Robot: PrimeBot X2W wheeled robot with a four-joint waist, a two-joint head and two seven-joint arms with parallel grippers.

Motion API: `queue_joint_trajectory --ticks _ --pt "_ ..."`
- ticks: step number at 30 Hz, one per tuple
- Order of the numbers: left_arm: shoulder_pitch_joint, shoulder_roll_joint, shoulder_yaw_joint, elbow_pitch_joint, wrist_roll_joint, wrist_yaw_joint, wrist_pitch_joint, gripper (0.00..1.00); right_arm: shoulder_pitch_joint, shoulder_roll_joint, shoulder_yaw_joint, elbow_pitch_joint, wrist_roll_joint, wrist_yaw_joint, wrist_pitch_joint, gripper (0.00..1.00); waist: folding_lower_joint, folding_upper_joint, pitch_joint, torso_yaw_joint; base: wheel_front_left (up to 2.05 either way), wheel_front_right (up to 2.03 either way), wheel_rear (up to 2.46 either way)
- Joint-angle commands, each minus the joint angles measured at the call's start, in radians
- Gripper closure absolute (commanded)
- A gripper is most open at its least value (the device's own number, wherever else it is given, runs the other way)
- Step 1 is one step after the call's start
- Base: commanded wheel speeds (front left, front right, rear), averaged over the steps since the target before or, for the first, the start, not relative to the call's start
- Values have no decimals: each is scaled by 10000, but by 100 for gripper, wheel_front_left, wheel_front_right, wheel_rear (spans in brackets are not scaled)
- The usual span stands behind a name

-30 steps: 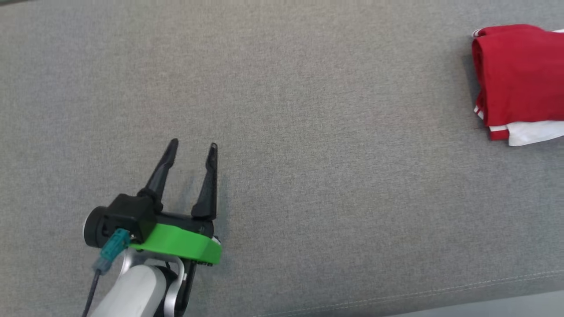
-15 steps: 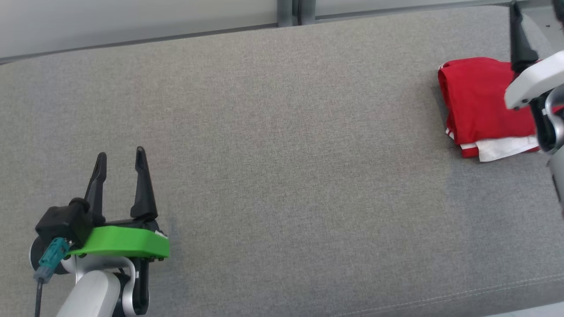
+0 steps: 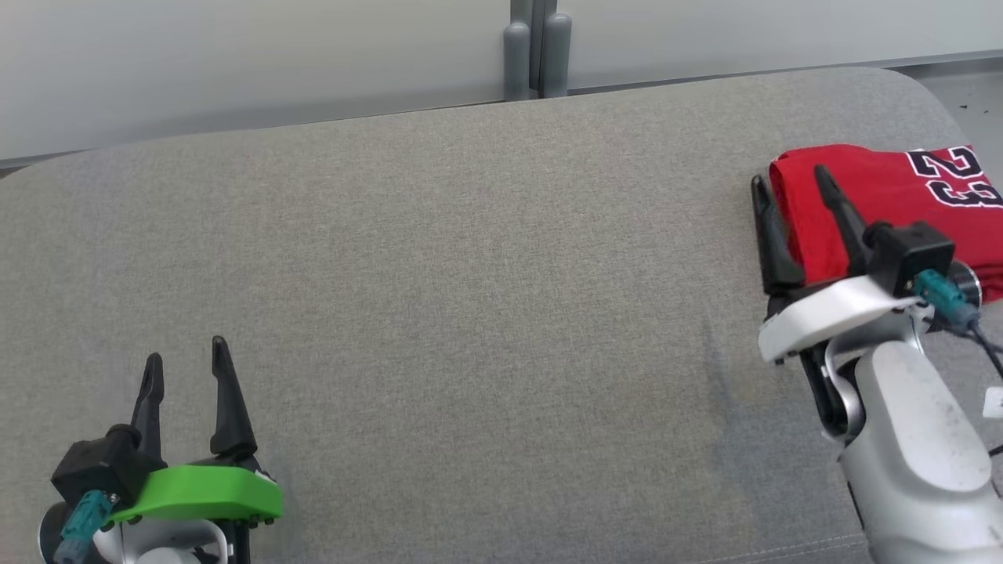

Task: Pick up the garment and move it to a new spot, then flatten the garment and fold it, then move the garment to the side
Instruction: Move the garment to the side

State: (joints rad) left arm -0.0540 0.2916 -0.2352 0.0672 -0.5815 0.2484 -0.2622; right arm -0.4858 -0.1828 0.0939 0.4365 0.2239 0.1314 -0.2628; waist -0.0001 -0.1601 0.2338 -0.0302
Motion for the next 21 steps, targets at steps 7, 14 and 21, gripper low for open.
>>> queue_joint_trajectory --ticks 7,14,21 --pt "478 -459 122 128 440 -289 -25 0 2046 1154 -812 -1768 -1677 -15 -24 0 1 1 -61 304 0 0 0" --pt "455 -750 169 434 745 -645 -25 0 3282 1307 -683 -2903 -1457 -15 224 0 1 1 -169 534 0 0 0" --pt "200 -853 52 861 1010 -1058 -26 0 3897 1303 -504 -3403 -991 -15 396 0 1 1 -339 600 0 0 0"
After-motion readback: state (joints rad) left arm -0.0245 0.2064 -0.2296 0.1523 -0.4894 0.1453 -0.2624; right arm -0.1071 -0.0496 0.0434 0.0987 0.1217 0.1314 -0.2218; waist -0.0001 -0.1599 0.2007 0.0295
